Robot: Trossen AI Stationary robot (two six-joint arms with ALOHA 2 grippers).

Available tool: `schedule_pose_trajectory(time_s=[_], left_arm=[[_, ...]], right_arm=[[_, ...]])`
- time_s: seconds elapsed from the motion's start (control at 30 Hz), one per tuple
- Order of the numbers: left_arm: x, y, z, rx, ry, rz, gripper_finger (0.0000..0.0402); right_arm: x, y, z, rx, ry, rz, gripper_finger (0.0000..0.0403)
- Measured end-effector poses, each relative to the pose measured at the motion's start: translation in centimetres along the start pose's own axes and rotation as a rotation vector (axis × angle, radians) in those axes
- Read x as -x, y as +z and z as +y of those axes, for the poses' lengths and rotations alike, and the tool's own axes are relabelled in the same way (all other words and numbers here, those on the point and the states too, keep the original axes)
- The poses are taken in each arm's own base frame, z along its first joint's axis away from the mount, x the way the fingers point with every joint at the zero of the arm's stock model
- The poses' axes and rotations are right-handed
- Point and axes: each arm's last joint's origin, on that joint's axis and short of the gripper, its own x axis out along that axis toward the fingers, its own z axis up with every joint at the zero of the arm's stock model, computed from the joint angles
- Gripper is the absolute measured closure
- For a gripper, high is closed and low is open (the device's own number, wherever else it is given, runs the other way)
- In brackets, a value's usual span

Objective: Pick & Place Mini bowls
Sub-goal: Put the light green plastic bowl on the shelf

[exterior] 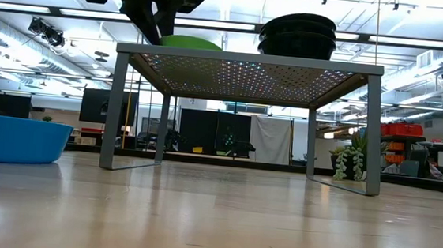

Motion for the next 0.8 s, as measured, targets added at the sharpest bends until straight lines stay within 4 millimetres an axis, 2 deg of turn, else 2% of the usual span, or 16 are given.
schedule_pose_trajectory(time_s=[0.17, 0.57, 0.8], left_arm=[[0.6, 0.0, 0.2, 0.014, 0.013, -0.011, 0.0300], [4.8, 1.3, 1.8, 0.067, 0.115, -0.113, 0.0300], [6.3, 1.4, 2.2, 0.100, 0.175, -0.092, 0.0300]], right_arm=[[0.0, 0.0, 0.0, 0.000, 0.000, 0.000, 0.0380], [0.0, 0.0, 0.0, 0.000, 0.000, 0.000, 0.0380], [0.0, 0.0, 0.0, 0.000, 0.000, 0.000, 0.0380]])
